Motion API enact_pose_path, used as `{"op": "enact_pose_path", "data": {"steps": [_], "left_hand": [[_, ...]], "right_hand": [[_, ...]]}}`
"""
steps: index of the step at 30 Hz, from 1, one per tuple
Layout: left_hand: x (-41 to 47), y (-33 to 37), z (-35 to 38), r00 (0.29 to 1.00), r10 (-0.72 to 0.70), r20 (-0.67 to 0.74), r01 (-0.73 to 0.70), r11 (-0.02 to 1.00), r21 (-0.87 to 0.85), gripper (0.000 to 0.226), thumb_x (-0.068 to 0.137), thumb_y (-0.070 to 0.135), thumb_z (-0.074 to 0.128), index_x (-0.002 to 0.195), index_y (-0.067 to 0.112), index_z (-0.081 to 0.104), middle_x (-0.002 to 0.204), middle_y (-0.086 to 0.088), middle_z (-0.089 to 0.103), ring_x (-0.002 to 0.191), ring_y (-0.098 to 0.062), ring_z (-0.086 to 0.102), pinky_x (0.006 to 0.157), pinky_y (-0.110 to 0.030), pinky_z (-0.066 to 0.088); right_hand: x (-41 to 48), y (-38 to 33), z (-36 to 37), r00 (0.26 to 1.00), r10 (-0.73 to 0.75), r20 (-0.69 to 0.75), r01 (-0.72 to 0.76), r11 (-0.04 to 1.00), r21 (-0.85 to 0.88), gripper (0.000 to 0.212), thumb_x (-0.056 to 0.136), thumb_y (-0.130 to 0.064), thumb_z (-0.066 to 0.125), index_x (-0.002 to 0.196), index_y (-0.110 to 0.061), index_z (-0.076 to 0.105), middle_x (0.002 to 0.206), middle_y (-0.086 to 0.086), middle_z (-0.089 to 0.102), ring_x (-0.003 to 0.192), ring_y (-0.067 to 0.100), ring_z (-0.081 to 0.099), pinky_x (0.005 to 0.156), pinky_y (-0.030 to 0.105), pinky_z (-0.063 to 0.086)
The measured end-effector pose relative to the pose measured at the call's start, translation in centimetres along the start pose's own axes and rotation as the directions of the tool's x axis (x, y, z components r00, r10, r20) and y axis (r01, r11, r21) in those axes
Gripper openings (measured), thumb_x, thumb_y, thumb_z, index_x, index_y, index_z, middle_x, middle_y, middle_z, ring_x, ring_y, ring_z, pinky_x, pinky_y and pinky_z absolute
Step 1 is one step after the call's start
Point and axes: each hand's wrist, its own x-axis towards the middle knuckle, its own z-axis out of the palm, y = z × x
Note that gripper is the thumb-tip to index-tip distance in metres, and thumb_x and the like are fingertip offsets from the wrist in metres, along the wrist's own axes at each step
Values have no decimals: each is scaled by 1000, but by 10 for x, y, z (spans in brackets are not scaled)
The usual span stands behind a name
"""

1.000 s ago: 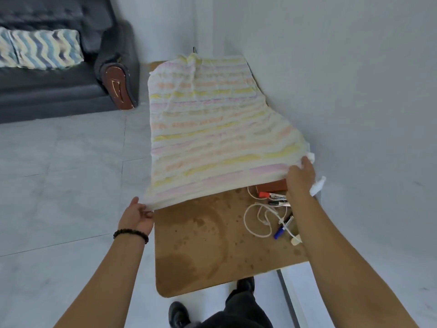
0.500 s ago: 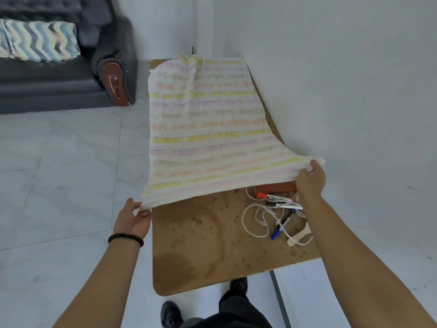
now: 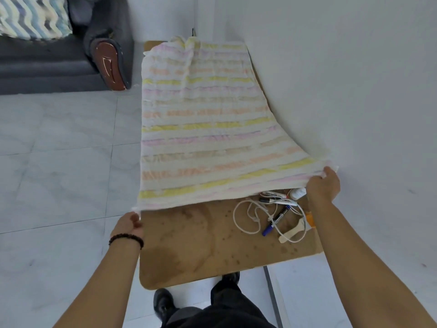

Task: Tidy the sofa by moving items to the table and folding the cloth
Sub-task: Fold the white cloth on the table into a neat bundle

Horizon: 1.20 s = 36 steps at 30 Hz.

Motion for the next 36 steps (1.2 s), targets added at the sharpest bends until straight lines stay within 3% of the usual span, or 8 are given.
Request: {"op": "enact_pose_path", "data": {"steps": [3,8,12,15,20,29,32,36], "left_hand": [[-2,12,-5,998,-27,50,39,966,-257,29,90,-7,31,109,7,47,83,3,44,57,-6,31,47,-18,27],[-4,9,3,984,-167,59,172,980,-97,18,96,5,39,81,11,47,66,0,47,57,-9,42,44,-21,36],[-3,-10,25,962,-249,109,250,968,8,25,102,24,47,116,4,48,85,-7,55,63,-14,47,53,-22,40],[10,-17,41,978,-202,45,199,978,64,48,100,34,51,135,1,46,106,-4,66,60,-14,49,56,-24,40],[25,-13,48,977,-209,35,202,969,140,15,99,18,50,86,11,53,75,1,50,49,-10,47,32,-14,33],[37,-6,17,990,-137,29,139,983,-119,16,80,7,43,87,12,55,83,-2,56,63,-15,51,52,-22,46],[17,-1,15,985,-164,61,174,947,-269,14,79,1,43,77,14,49,77,2,47,64,-11,47,60,-19,41],[10,6,8,956,-255,145,293,796,-529,33,90,25,66,113,5,54,110,-13,64,99,-27,66,87,-35,54]], "right_hand": [[9,-3,-4,998,-48,39,50,997,-51,52,94,1,40,144,-11,48,149,11,47,134,29,48,108,31,41],[9,-1,0,990,-99,101,105,993,-57,53,89,-1,44,139,-19,53,141,9,54,122,32,58,95,45,54],[7,3,12,988,-70,140,72,997,-7,53,95,0,52,145,-20,44,135,11,51,97,25,64,63,23,56],[1,4,18,986,-61,157,64,998,-15,51,96,-3,53,144,-20,44,128,12,53,89,22,67,73,29,60],[-2,7,18,981,-124,151,144,981,-133,38,96,-5,46,131,-16,58,127,8,61,113,26,62,89,26,53],[-92,17,58,975,-92,200,101,994,-32,42,94,-16,59,135,-14,51,136,8,51,114,19,57,92,30,48],[-140,26,91,812,172,558,-199,980,-12,23,99,-20,57,118,-8,62,109,8,68,85,14,65,72,27,52],[-190,33,128,222,558,800,-670,683,-290,50,96,-39,60,126,0,49,117,17,61,95,27,64,73,33,56]]}}
